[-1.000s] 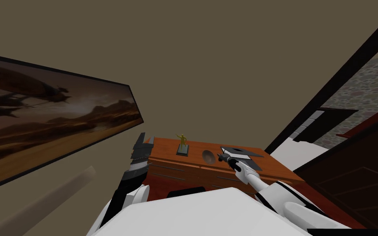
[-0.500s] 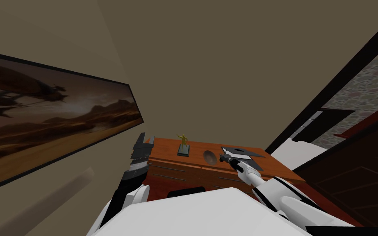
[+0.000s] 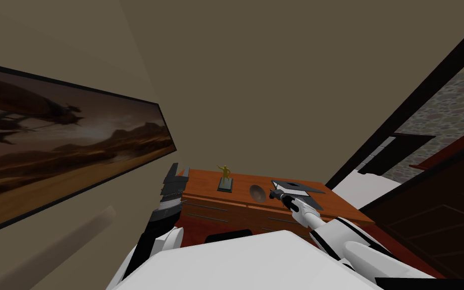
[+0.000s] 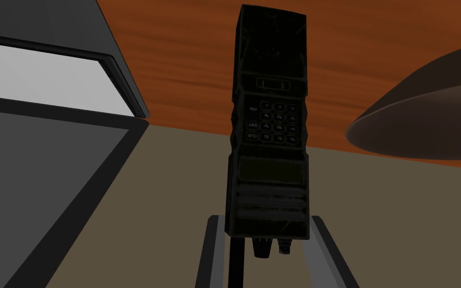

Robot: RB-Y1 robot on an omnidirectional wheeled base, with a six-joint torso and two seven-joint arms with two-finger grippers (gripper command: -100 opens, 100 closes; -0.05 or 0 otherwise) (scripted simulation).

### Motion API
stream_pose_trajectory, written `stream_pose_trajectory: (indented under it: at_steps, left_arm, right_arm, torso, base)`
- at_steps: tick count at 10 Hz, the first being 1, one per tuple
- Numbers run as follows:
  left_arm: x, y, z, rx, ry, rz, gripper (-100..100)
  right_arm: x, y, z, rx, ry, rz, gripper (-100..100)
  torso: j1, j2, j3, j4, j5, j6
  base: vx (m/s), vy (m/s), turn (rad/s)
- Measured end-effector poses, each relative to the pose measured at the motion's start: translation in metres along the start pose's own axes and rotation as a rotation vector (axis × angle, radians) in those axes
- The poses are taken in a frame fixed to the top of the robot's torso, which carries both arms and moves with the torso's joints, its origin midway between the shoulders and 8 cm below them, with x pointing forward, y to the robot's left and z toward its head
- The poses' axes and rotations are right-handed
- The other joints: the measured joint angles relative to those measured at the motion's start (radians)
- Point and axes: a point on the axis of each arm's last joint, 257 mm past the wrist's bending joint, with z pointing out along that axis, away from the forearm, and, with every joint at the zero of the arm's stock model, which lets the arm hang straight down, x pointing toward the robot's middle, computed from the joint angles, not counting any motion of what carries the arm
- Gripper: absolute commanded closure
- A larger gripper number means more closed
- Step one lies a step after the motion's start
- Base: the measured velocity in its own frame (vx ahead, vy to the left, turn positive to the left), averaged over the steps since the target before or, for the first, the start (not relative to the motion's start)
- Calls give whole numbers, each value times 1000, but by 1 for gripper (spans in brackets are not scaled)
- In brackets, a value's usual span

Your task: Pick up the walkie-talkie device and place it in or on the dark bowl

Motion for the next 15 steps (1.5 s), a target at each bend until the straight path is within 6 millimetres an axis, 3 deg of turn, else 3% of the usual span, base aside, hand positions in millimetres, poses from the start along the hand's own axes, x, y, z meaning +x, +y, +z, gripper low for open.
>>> stream_pose_trajectory:
  at_steps: [9, 13, 15]
  left_arm:
    - [0, 0, 0, 0, 0, 0, 0]
    - [0, 0, 0, 0, 0, 0, 0]
    - [0, 0, 0, 0, 0, 0, 0]
  right_arm:
    - [5, 15, 3, 57, -6, -9, 100]
    - [-8, 27, 5, 66, -28, -12, 100]
    - [2, 33, 3, 77, -13, -6, 100]
  torso:
    - [-8, 0, -2, -3, -3, 4]
    - [-6, 0, -1, -3, -2, 3]
    - [-8, 1, -2, -4, -3, 4]
  base:
    - [-17, -43, 16]
    - [-21, -44, 28]
    - [-18, -37, 11]
